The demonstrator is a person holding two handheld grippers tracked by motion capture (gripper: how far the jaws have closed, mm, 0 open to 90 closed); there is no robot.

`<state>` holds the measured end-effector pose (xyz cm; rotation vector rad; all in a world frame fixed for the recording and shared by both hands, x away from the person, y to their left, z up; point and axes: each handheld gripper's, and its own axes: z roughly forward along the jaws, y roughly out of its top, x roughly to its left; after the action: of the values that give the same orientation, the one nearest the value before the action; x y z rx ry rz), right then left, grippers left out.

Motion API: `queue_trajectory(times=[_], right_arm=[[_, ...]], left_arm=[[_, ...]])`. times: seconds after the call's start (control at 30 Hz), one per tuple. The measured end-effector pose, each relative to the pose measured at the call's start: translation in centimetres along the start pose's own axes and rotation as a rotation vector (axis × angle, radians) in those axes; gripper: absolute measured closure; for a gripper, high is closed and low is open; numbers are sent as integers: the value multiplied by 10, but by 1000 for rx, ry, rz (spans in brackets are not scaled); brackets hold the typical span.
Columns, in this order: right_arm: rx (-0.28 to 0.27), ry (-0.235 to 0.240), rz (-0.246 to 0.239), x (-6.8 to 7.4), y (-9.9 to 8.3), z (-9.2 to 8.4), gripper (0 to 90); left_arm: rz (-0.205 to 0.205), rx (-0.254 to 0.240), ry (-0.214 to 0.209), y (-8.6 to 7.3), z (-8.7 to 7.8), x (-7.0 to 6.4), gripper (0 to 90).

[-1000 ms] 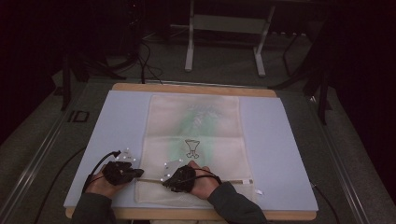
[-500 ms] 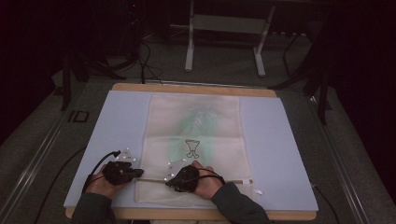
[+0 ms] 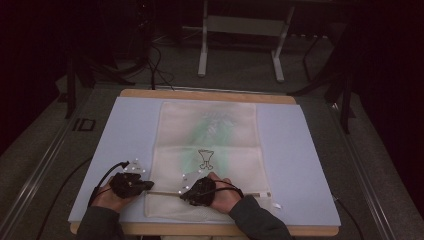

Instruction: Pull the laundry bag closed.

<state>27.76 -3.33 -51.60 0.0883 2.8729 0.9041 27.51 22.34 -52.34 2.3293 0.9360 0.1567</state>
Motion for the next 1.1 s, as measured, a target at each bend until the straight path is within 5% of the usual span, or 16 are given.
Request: queue_trajectory(times=[1.1], right_arm=[[21, -9, 11, -3, -17, -16, 825]], left_arm=[[-4, 0, -3, 0, 0, 0, 900]])
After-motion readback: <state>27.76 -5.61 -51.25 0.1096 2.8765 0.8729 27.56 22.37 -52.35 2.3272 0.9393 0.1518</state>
